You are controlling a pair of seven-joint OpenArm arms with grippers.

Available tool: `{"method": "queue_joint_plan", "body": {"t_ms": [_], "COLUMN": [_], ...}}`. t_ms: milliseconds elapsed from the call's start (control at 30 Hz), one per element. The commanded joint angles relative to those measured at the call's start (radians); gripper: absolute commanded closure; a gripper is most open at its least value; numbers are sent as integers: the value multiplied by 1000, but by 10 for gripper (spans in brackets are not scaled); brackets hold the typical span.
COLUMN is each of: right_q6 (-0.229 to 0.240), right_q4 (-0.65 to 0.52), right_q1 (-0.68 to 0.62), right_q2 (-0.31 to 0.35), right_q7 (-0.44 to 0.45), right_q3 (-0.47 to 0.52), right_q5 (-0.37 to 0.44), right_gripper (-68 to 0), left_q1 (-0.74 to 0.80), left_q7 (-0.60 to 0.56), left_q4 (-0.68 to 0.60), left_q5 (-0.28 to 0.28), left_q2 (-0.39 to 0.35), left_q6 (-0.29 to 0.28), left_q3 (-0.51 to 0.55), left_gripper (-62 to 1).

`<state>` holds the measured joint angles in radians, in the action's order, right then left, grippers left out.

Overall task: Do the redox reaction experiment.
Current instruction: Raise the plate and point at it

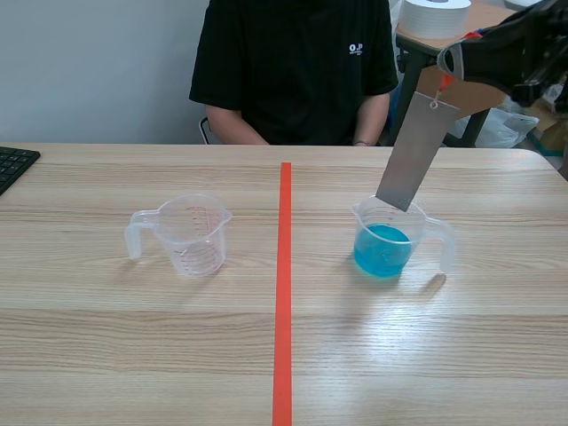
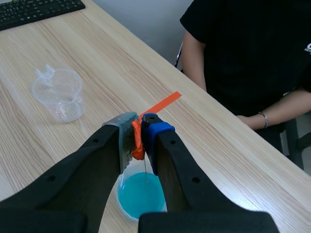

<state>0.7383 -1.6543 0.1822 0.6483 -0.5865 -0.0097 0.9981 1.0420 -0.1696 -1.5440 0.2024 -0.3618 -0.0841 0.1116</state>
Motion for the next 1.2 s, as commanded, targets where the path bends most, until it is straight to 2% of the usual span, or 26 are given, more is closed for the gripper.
{"method": "queue_joint_plan", "body": {"t_ms": [0,133,367,667,900,1067,1167], "right_q6": [7,7,7,7,7,7,7], "right_q4": [-29,-64,-120,-143,-143,-143,-143], "right_q1": [17,17,18,18,18,18,17], "right_q2": [14,14,14,13,13,13,13], "right_q7": [0,-29,-66,-105,-108,-108,-107], "right_q3": [23,45,72,77,77,77,77], "right_q5": [29,52,79,104,110,111,111], "right_gripper": [-15,-15,-15,-15,-15,-15,-15], "left_q1": [8,1,-48,-212,-409,-584,-697], "left_q7": [-15,-24,-21,-21,-23,-38,-79], "left_q4": [-8,-8,-9,-10,-38,-71,-73], "left_q5": [0,0,4,23,23,23,23], "left_q2": [-25,-89,-243,-436,-512,-520,-520], "left_q6": [-18,-27,-43,-77,-94,-103,-143], "left_q3": [0,-1,-1,-77,-184,-266,-321], "left_gripper": [-47,-47,-47,-47,-47,-47,-47]}}
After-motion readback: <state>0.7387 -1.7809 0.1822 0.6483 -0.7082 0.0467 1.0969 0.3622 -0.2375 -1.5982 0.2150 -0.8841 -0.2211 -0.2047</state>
